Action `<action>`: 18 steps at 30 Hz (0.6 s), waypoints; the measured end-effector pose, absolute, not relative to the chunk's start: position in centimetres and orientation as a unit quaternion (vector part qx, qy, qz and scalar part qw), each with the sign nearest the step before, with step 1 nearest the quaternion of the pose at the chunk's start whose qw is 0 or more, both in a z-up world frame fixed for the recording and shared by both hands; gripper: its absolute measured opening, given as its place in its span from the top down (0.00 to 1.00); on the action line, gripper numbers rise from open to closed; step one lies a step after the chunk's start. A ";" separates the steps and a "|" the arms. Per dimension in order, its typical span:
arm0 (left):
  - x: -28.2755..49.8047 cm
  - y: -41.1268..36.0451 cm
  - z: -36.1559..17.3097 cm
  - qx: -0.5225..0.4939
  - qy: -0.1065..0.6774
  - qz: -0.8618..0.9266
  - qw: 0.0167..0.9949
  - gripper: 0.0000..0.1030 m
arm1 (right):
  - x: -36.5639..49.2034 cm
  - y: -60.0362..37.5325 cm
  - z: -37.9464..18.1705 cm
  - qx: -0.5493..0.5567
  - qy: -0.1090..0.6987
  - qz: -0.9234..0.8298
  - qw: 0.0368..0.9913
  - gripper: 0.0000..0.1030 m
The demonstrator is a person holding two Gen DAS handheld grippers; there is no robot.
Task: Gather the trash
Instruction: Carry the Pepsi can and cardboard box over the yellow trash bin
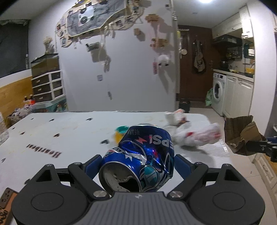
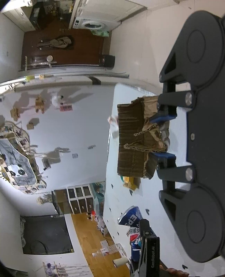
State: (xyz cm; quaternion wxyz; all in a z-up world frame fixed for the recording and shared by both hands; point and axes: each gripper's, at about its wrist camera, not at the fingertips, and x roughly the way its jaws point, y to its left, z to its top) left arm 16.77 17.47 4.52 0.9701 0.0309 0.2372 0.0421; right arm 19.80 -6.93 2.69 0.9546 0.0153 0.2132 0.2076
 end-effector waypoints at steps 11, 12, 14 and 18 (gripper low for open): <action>17.2 7.4 4.3 0.041 0.232 -0.035 0.971 0.13 | 17.7 -17.2 2.3 0.037 0.206 0.141 0.968 0.66; 17.3 6.3 4.2 0.043 0.233 -0.043 0.971 0.13 | 17.6 -18.0 2.0 0.038 0.207 0.134 0.968 0.66; 17.6 4.4 3.9 0.045 0.235 -0.057 0.969 0.13 | 17.2 -20.0 1.5 0.042 0.211 0.119 0.969 0.66; 18.4 0.2 3.1 0.055 0.244 -0.089 0.964 0.14 | 16.5 -23.5 0.2 0.047 0.219 0.093 0.970 0.65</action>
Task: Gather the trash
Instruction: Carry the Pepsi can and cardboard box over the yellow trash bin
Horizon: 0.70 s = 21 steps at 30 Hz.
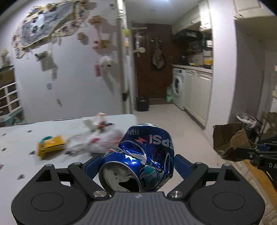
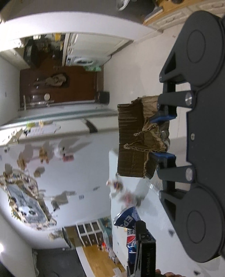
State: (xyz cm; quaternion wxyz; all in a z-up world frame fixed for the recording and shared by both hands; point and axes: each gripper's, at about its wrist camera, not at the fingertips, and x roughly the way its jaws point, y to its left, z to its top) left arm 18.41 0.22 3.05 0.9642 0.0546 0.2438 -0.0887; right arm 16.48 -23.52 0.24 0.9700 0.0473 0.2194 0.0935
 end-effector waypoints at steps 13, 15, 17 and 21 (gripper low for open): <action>20.8 -10.9 -1.0 0.061 0.278 -0.165 0.944 0.14 | 15.4 -32.6 -3.4 0.068 0.244 0.022 0.967 0.65; 21.4 -12.1 -1.8 0.056 0.285 -0.171 0.941 0.13 | 15.5 -33.6 -4.0 0.070 0.249 0.016 0.966 0.65; 21.8 -13.0 -2.8 0.053 0.293 -0.177 0.938 0.13 | 15.8 -34.2 -4.5 0.072 0.253 0.011 0.965 0.65; 23.0 -14.5 -4.8 0.052 0.312 -0.184 0.931 0.13 | 16.2 -35.2 -6.3 0.078 0.268 0.004 0.960 0.65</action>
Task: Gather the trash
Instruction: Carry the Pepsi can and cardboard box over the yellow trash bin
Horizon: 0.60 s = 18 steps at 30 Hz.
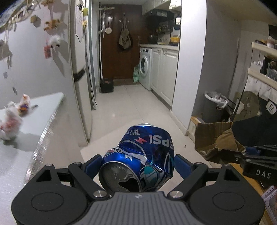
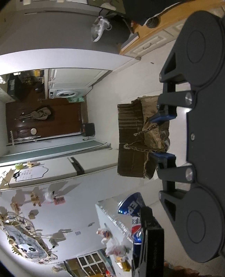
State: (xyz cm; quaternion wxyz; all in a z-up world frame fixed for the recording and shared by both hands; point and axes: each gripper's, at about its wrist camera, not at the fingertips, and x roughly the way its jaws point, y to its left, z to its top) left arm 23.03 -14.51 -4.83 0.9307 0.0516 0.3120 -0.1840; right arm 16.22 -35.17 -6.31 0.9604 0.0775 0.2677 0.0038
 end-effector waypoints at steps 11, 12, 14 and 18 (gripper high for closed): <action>26.5 -15.3 -11.1 0.043 0.373 -0.173 0.911 0.13 | 19.6 -35.2 -12.7 0.094 0.327 0.009 0.940 0.65; 26.9 -15.2 -11.6 0.042 0.378 -0.172 0.909 0.13 | 19.9 -35.2 -13.2 0.096 0.333 0.010 0.938 0.65; 27.6 -15.1 -12.8 0.040 0.388 -0.167 0.905 0.13 | 20.6 -35.3 -14.6 0.104 0.349 0.010 0.931 0.65; 29.0 -15.2 -15.6 0.042 0.414 -0.161 0.895 0.13 | 21.8 -35.3 -17.4 0.113 0.377 0.015 0.919 0.65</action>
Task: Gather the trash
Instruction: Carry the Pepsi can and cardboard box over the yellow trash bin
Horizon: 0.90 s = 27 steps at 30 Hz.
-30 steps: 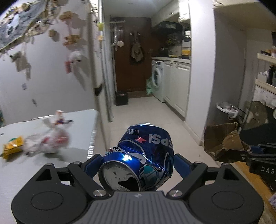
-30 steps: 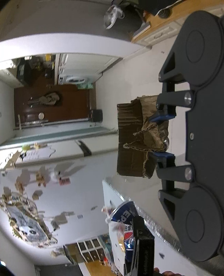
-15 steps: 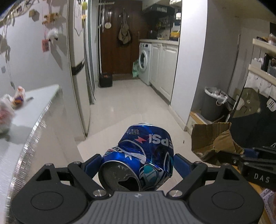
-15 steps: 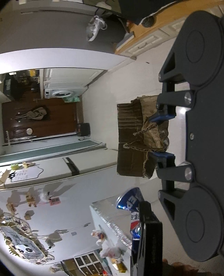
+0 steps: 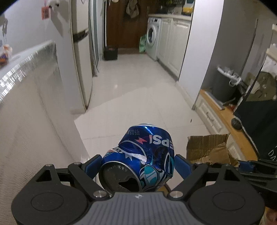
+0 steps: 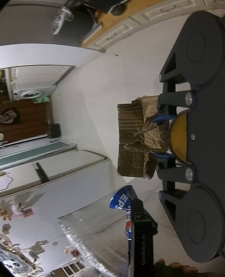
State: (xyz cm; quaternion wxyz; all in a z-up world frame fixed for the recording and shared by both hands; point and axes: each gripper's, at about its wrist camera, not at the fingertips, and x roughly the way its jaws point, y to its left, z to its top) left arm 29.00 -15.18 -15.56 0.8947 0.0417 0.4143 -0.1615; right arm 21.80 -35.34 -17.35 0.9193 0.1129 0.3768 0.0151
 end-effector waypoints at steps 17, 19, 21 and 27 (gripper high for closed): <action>34.2 -15.4 -27.6 0.034 0.530 -0.138 0.836 0.13 | 27.3 -34.9 -28.8 0.107 0.520 0.031 0.847 0.65; 34.6 -15.3 -29.1 0.031 0.546 -0.134 0.826 0.13 | 27.7 -34.9 -29.6 0.101 0.532 0.031 0.840 0.65; 35.1 -15.3 -30.5 0.027 0.563 -0.130 0.816 0.13 | 27.9 -35.3 -30.4 0.100 0.543 0.029 0.833 0.65; 36.2 -15.6 -34.6 0.011 0.611 -0.125 0.782 0.13 | 28.1 -35.7 -33.0 0.081 0.579 0.033 0.810 0.65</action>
